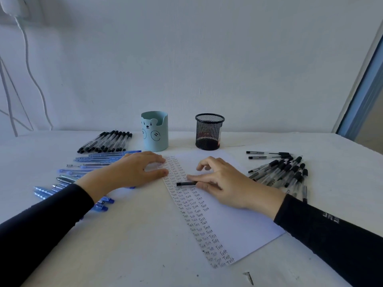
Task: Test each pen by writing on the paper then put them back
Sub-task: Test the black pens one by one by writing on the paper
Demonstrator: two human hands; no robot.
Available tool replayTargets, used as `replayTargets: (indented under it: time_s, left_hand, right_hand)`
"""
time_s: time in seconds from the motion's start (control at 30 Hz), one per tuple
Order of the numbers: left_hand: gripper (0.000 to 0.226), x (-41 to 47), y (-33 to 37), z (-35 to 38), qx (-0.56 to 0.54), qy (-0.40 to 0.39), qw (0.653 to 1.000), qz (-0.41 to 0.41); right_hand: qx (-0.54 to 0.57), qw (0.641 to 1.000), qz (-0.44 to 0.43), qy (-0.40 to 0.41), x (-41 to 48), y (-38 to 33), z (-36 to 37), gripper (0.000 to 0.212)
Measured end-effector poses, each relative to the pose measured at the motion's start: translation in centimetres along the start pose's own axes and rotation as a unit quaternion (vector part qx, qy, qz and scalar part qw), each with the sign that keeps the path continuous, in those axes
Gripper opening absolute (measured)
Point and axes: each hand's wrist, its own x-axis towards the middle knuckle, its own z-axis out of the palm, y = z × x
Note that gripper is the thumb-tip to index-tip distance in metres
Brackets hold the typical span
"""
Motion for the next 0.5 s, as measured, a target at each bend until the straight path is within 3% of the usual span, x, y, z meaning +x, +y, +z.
replayTargets:
  time_s: [0.1,0.27,0.37,0.5]
  left_hand:
    - [0.112,0.1,-0.3,0.1,-0.004,-0.002,1.0,-0.001]
    - [0.094,0.4,-0.3,0.5,0.029,0.042,0.998,0.026]
    - [0.091,0.5,0.9,0.5,-0.056,0.089,0.991,0.079]
    - [0.048,0.1,3.4,1.1,-0.126,0.112,0.971,0.171]
  right_hand:
    - [-0.025,0.997,0.04,-0.06,0.3,-0.1,-1.2,0.041]
    - [0.0,0.986,0.162,0.042,0.4,4.1,-4.7,0.029]
    - [-0.074,0.964,0.253,0.043,-0.8,8.0,-5.7,0.026]
    - [-0.104,0.937,0.331,0.03,-1.3,10.7,-5.6,0.024]
